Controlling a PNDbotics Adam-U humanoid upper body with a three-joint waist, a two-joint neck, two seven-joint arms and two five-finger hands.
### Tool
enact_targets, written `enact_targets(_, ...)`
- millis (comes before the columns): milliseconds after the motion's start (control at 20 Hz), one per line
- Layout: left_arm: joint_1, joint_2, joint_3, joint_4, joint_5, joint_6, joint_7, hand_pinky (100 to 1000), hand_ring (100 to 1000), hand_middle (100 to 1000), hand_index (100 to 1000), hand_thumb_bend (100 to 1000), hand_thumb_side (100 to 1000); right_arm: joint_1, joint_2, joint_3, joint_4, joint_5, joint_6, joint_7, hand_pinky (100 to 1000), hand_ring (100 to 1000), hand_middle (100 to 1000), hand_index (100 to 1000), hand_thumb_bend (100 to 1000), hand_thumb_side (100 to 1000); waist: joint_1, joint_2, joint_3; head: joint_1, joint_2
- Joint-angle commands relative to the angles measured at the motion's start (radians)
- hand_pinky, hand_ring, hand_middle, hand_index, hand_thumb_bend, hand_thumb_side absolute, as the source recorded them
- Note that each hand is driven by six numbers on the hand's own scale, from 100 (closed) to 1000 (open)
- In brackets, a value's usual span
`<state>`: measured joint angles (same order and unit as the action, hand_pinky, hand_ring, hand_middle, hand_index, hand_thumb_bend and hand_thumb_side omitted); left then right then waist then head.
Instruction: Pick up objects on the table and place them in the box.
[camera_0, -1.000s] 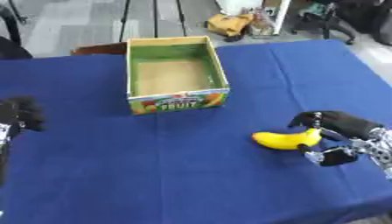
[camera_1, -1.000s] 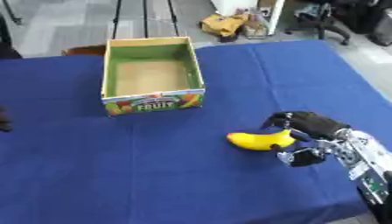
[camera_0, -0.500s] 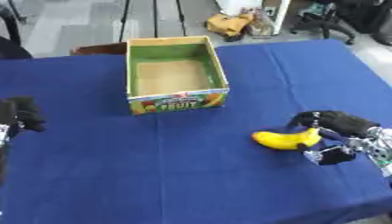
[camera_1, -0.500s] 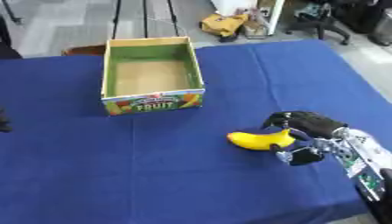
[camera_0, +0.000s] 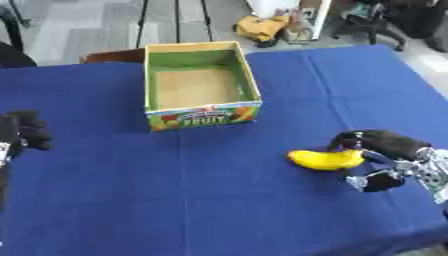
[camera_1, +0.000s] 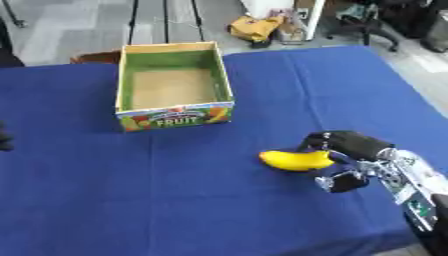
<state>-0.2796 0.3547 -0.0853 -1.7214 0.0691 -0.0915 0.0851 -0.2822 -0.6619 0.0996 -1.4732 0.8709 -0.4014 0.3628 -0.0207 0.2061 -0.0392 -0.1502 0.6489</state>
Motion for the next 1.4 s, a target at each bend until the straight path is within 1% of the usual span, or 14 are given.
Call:
enact_targets(50, -0.008, 0.026, 0.007, -0.018, -0.002, -0.001, 0.001, 538, 563, 575, 727, 548, 819, -0.014, -0.017, -0.005, -0.003, 0.007, -0.006, -0.001, 746, 844, 812, 877, 100, 279, -0.002, -0.013, 0.000, -0.001, 0.000)
enact_targets(550, -0.008, 0.025, 0.007, -0.018, -0.002, -0.001, 0.001, 539, 563, 575, 727, 548, 819, -0.015, -0.014, 0.000, 0.002, 0.025, -0.011, -0.003, 749, 844, 812, 873, 100, 289, -0.001, -0.012, 0.000, -0.001, 0.002)
enact_targets(1000, -0.008, 0.025, 0.007, -0.019, -0.002, 0.000, 0.001, 539, 562, 575, 727, 548, 819, -0.022, -0.012, 0.006, 0.017, 0.071, -0.020, -0.021, 755, 843, 812, 859, 100, 312, 0.001, -0.011, 0.002, -0.002, 0.003)
enact_targets(1300, -0.008, 0.025, 0.006, -0.018, -0.002, 0.000, 0.001, 539, 562, 575, 727, 548, 819, -0.024, -0.012, 0.007, 0.026, 0.094, -0.023, -0.036, 757, 842, 812, 828, 100, 320, 0.000, -0.011, 0.003, -0.002, 0.005)
enact_targets(1400, -0.008, 0.026, 0.006, -0.018, -0.002, 0.000, 0.000, 539, 562, 575, 727, 548, 820, -0.025, -0.011, 0.008, 0.029, 0.099, -0.023, -0.040, 757, 842, 811, 801, 100, 320, -0.001, -0.011, 0.003, -0.002, 0.006)
